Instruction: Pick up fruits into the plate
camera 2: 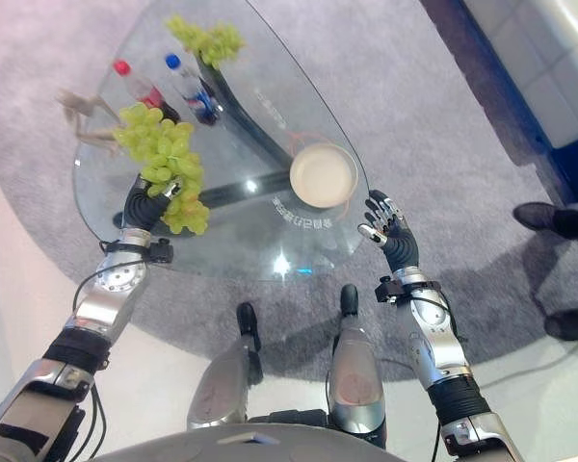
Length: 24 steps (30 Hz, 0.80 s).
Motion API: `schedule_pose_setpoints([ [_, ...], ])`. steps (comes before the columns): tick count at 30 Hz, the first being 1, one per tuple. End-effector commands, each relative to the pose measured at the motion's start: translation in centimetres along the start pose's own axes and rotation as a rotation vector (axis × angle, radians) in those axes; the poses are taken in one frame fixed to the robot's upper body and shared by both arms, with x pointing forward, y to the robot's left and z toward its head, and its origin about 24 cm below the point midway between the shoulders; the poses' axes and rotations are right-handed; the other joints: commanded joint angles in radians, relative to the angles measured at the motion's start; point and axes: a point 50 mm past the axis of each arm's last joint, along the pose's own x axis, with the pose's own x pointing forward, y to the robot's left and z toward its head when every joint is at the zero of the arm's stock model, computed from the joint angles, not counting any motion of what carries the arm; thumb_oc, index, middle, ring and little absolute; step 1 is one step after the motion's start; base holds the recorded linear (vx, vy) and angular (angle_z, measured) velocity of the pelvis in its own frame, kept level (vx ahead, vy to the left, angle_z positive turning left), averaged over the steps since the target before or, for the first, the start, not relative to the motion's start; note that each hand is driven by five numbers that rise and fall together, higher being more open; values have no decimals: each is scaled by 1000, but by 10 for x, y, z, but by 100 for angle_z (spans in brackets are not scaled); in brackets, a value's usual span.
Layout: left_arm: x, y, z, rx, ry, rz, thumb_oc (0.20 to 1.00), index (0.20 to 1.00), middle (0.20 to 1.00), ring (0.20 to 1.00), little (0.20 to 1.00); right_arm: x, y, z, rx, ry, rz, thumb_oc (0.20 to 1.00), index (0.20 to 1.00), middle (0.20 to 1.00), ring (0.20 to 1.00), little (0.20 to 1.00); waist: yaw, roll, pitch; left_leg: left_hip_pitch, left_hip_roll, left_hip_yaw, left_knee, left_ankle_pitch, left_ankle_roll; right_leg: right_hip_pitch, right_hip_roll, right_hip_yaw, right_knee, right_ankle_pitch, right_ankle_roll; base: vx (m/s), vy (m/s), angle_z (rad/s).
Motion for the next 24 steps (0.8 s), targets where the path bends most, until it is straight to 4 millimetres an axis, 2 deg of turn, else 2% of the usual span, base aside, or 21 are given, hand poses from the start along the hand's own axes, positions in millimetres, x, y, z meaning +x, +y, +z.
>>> schedule_pose_setpoints([
  [1,5,0,22,116,-192,29,200,200,200,200,200,11,13,27,-15,-185,10,1000,1000,1000,1000,1000,12,-36,-138,-10,-68,-5,61,-122,37,50,22,-64,80,-137,-14,123,-31,1],
  [3,4,-9,24,177,-224,-14,200,200,200,200,200,21,28,29,7,-178,75,1000,1000,1000,1000,1000,25,-32,-183,23,-61,-5,54,-126,34,90,21,-76,68,-142,-16,138,-29,7],
  [4,4,-9,25,178,-226,-18,200,200,200,200,200,22,29,29,7,-177,80,1000,1000,1000,1000,1000,25,-32,-184,25,-61,-5,53,-126,34,93,21,-77,67,-142,-16,109,-27,8],
  [6,3,-19,29,205,-254,-95,200,200,200,200,200,32,48,29,33,-119,179,1000,1000,1000,1000,1000,42,-32,-222,58,-53,-6,46,-131,30,135,15,-91,48,-143,-15,113,-39,5],
  [11,3,-30,33,244,-300,-158,200,200,200,200,200,39,70,28,60,-45,322,1000,1000,1000,1000,1000,55,-35,-256,107,-37,-4,26,-137,21,187,9,-108,21,-141,-7,50,-35,9],
  [17,-3,-50,36,296,-355,-257,200,200,200,200,200,42,83,25,249,3,263,1000,1000,1000,1000,1000,51,-36,-282,137,-26,5,7,-137,17,210,14,-99,6,-138,0,13,-12,2],
  [21,-4,-58,38,329,-385,-307,200,200,200,200,200,42,96,24,308,28,306,1000,1000,1000,1000,1000,47,-34,-286,141,-25,8,5,-139,19,212,16,-93,2,-138,2,0,0,0],
  [24,-3,-61,43,378,-444,-351,200,200,200,200,200,44,113,24,358,84,382,1000,1000,1000,1000,1000,47,-33,-291,149,-23,12,1,-139,19,219,14,-92,-4,-136,4,0,0,0],
])
